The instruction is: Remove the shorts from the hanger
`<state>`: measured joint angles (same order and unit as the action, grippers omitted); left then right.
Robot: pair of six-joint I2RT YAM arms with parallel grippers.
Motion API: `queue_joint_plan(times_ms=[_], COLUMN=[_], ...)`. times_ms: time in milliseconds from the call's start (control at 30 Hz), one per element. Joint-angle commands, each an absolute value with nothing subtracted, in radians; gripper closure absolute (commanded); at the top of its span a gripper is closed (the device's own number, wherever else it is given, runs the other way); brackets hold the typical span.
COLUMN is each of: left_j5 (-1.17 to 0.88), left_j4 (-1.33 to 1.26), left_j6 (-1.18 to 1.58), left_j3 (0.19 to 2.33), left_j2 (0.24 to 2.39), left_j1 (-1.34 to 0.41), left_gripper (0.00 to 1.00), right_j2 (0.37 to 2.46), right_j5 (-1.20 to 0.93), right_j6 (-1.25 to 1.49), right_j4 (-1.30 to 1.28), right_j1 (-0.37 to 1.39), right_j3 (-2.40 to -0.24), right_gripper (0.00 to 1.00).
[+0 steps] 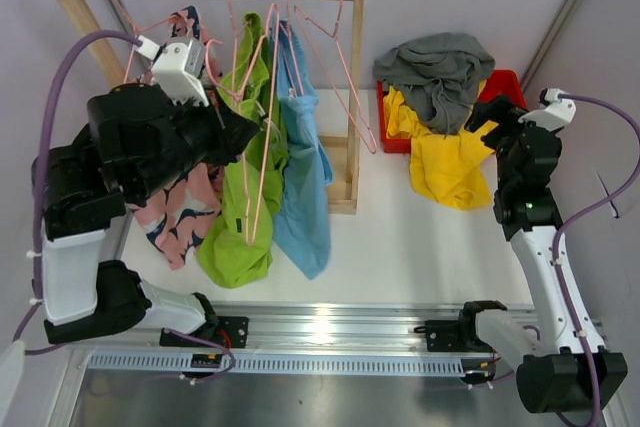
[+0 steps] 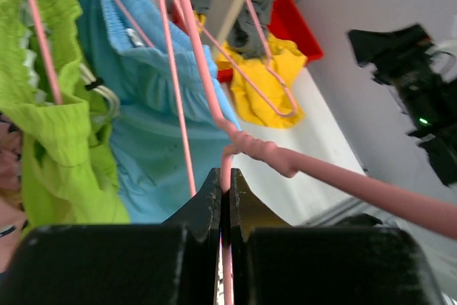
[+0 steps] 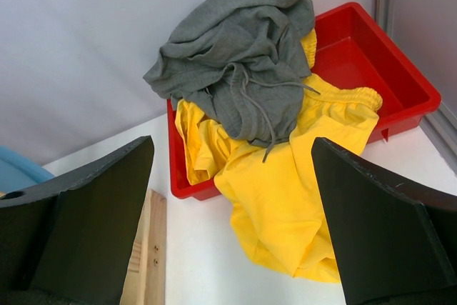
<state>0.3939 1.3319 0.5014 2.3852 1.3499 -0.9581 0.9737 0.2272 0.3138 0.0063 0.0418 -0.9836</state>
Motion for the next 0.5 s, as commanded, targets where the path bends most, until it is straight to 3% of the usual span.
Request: queue_joint_plan(times_ms=[0,233,467], left_j5=[0.547,0.571,0.361], left_j4=[1.39,1.342,1.194], left_j6=[0.52,0.463,0.381], left_j3=[2.413,2.424,2.404], left_j2=[1.384,1.423,1.523], left_j1=[-0.965,-0.947,-0.711], left_gripper=[1.0,1.0,1.0], right_j2=[0.939,0.925,0.911], right_j5=[0.242,0.242,0.241], right_j6=[0.301,0.307,0.316], right_j4=[0.008,0.011,0.011], right_j1=[0.038,0.038,0.037], right_j3=[-0.985,-0.971,-0.96], right_gripper=[0.01,0.01,0.01])
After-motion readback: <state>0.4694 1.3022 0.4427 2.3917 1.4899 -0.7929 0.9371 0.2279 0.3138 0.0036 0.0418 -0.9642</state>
